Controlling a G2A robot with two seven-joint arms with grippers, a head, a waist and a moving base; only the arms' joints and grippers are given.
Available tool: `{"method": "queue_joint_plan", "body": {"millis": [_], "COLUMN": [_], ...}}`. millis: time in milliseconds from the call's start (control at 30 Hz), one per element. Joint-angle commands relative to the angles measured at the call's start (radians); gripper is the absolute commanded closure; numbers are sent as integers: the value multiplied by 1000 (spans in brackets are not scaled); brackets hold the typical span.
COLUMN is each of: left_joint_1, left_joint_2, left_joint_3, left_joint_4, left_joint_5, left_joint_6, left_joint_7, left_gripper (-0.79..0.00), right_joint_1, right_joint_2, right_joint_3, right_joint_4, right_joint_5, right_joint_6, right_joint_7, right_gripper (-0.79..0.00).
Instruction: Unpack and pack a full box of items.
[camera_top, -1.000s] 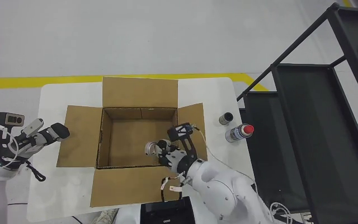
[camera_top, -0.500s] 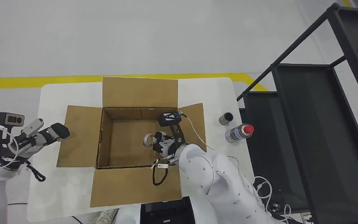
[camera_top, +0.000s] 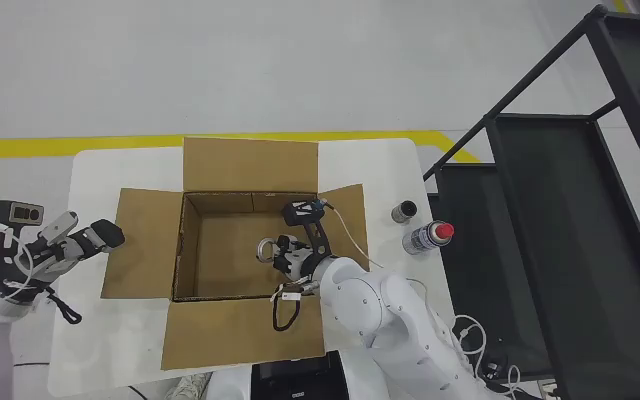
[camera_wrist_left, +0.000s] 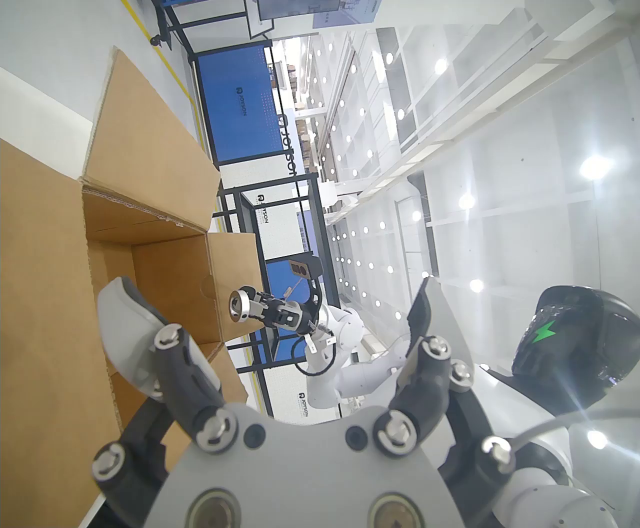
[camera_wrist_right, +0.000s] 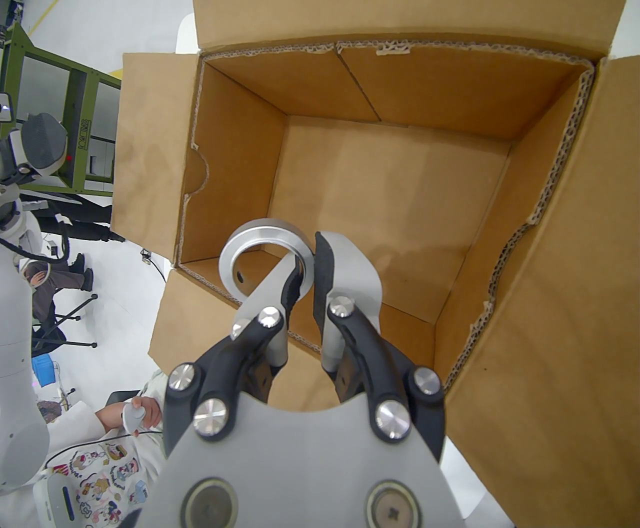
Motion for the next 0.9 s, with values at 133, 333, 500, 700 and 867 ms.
{"method": "queue_joint_plan", "body": {"millis": [133,333,500,700,867], "left_joint_1": [0,0,0,0,0], "left_joint_2": [0,0,0,0,0], "left_joint_3": [0,0,0,0,0], "left_joint_4": [0,0,0,0,0], "left_joint_5": [0,0,0,0,0], "left_joint_6": [0,0,0,0,0], "left_joint_7": [0,0,0,0,0], "left_gripper": [-785,-785,-785,-785,-785], "right_joint_1": [166,377,484,563,609], "right_joint_2": [-30,-89,-148,-216,-264], "right_joint_3": [-87,-216,-336,-421,-458], "right_joint_4": [154,372,527,694,807], "right_joint_5": [-5,2,46,99,128], "right_joint_6": [72,215,240,270,290], "right_joint_7": [39,104,92,50,5], "right_gripper": [0,0,0,0,0]}}
